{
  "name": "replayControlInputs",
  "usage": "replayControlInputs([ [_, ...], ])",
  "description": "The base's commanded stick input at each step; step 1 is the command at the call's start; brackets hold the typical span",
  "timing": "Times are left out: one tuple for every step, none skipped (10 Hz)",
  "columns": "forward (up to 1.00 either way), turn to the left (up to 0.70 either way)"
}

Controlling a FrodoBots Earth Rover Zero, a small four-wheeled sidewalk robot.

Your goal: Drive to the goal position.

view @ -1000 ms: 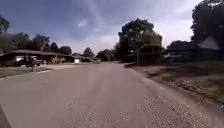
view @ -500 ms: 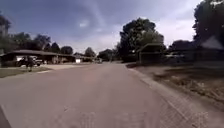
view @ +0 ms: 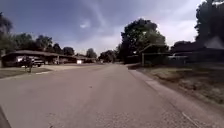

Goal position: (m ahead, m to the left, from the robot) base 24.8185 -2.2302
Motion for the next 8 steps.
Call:
replayControlInputs([
  [0.70, 0.03],
  [0.70, 0.03],
  [0.70, 0.03],
  [0.70, -0.03],
  [0.70, -0.20],
  [0.70, -0.33],
  [0.70, 0.03],
  [0.70, 0.03],
])
